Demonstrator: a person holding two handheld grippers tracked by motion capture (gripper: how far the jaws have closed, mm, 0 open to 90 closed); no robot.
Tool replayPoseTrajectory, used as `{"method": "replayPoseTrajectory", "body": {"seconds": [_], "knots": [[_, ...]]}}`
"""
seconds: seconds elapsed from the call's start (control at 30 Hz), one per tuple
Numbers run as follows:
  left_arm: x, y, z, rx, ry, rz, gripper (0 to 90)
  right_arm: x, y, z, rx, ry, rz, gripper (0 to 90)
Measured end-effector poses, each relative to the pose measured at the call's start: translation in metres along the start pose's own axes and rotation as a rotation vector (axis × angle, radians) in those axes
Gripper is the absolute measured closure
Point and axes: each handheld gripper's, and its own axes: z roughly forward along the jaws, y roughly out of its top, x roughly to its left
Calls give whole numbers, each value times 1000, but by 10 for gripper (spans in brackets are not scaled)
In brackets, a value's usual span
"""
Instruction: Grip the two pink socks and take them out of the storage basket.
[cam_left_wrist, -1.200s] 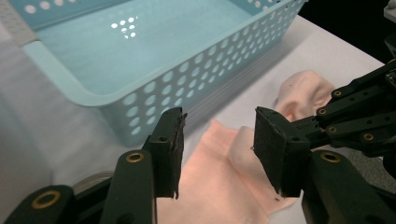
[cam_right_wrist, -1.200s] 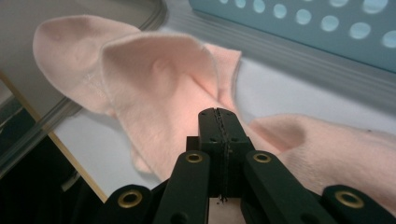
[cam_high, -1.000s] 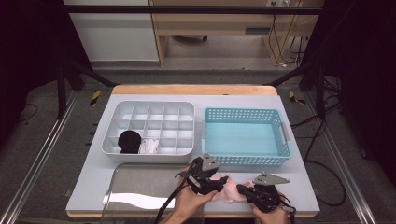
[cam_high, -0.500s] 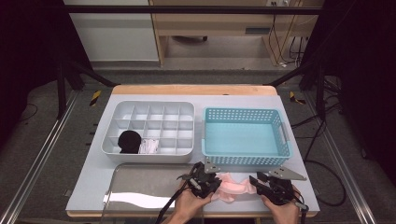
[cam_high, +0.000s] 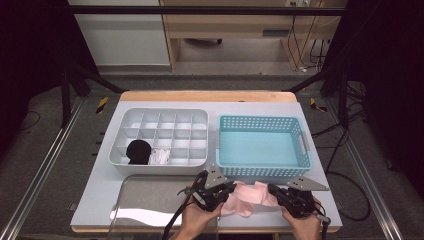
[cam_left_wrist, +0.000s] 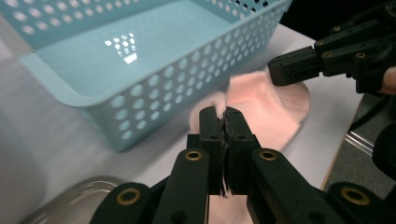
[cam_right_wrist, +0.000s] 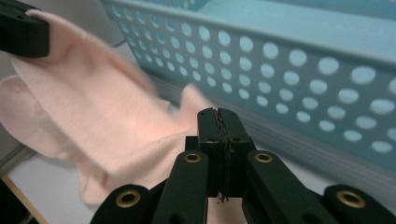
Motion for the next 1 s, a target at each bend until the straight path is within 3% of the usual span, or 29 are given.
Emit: {"method": "replayPoseTrajectory", "body": {"seconds": [0.2, 0.3, 0.43, 0.53, 0.6, 0.73, 0.8, 0.9, 1.0], "knots": [[8, -27, 1, 109, 22, -14, 819, 4, -12, 20, 93, 48, 7, 821], [12, -38, 3, 146, 21, -38, 728, 1, -11, 18, 58, 46, 21, 782], [19, -33, -4, 113, 28, -57, 624, -6, -3, 7, -20, 10, 54, 743], [24, -25, -8, 95, 41, -57, 601, -11, -5, 8, -11, -13, 69, 735], [26, -23, -5, 117, 44, -59, 600, -13, -9, 13, 19, -3, 78, 713], [27, -25, 8, 171, 38, -67, 619, -11, -16, 24, 79, 17, 80, 696], [27, -27, 13, 182, 30, -73, 670, -11, -18, 28, 110, 20, 69, 706], [27, -28, 17, 200, 18, -78, 790, -9, -20, 27, 112, 27, 57, 811], [28, -27, 15, 204, 13, -73, 871, -8, -19, 26, 123, 37, 59, 857]]}}
